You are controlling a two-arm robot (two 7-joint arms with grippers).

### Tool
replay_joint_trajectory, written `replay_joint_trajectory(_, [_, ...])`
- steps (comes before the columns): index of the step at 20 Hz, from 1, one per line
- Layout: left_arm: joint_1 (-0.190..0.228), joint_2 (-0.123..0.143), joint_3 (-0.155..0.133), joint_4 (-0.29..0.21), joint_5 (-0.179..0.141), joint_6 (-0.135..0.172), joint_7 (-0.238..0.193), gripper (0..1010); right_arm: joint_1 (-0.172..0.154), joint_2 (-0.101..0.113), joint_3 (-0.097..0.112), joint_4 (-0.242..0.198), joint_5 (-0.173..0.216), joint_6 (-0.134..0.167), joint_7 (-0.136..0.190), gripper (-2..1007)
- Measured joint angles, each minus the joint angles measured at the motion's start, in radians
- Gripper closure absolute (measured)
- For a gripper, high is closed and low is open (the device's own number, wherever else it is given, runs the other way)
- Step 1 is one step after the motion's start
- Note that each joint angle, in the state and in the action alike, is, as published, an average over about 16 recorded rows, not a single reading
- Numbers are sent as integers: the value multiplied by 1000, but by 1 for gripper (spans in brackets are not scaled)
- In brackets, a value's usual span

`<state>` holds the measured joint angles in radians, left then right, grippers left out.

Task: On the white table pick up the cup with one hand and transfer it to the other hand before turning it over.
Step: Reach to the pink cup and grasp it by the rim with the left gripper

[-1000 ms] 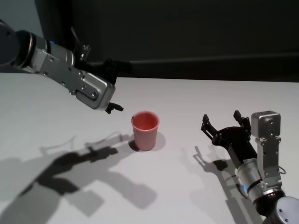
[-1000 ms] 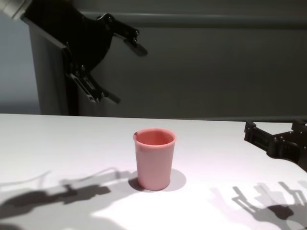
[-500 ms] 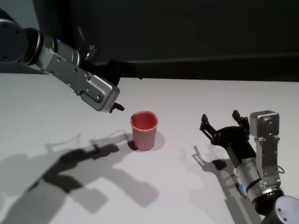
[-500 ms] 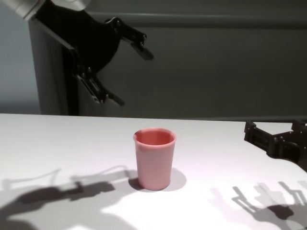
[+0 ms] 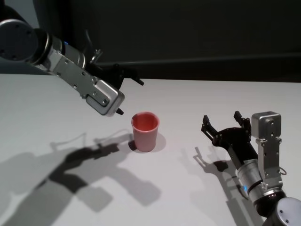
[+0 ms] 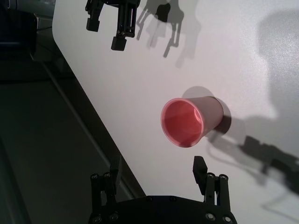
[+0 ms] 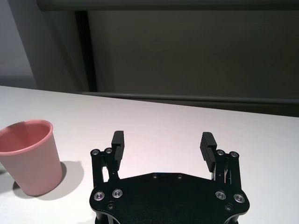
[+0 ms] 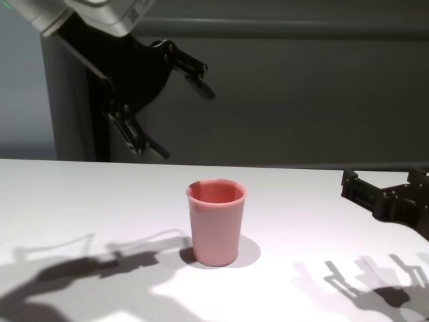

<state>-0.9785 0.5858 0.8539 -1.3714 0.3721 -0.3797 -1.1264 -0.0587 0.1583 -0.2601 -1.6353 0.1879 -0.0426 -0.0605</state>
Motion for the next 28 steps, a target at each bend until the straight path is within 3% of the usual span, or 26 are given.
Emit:
replay_joint_trajectory(9, [-24, -18, 54, 26, 32, -12, -18, 7, 0, 0, 0, 0, 0, 0, 0, 5])
replay_joint_trajectory(19, [-35, -38, 115, 42, 42, -24, -45, 7, 0, 0, 0, 0, 0, 0, 0, 5])
replay_joint_trajectory(28, [-49, -69, 164, 76, 60, -40, -40, 7, 0, 0, 0, 0, 0, 0, 0, 5])
